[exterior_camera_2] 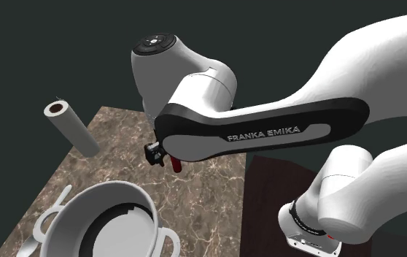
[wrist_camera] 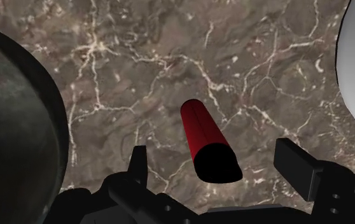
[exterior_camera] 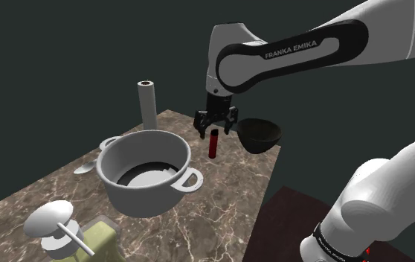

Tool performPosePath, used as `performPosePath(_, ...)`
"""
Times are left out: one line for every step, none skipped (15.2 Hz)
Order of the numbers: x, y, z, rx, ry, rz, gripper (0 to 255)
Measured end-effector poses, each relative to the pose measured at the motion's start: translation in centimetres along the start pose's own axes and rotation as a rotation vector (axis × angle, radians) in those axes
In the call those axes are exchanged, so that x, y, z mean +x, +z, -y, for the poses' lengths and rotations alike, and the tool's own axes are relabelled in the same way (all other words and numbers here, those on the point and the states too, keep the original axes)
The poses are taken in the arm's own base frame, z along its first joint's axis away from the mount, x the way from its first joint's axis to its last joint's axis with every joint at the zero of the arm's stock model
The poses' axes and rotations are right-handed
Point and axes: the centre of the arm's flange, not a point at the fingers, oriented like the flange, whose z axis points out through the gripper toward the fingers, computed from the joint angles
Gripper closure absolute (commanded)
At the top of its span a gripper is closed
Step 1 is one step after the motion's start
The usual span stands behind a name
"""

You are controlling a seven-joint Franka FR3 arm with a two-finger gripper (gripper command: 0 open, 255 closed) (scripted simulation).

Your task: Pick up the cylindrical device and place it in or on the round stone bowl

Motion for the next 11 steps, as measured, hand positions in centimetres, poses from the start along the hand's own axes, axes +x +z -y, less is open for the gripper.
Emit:
performPosePath(-0.01,0.23,0.04,0.000,0.000,0.000,0)
performPosePath(-0.04,0.37,0.02,0.000,0.000,0.000,0)
performPosePath(-0.03,0.42,0.03,0.000,0.000,0.000,0)
performPosePath(-0.03,0.46,0.03,0.000,0.000,0.000,0)
performPosePath(-0.02,0.48,0.04,0.000,0.000,0.000,0)
performPosePath(-0.02,0.49,0.04,0.000,0.000,0.000,0)
performPosePath(-0.02,0.50,0.04,0.000,0.000,0.000,255)
performPosePath(-0.02,0.50,0.04,0.000,0.000,0.000,255)
performPosePath(-0.02,0.50,0.04,0.000,0.000,0.000,255)
performPosePath(-0.02,0.49,0.04,0.000,0.000,-0.001,255)
performPosePath(-0.02,0.48,0.04,0.000,0.000,-0.001,255)
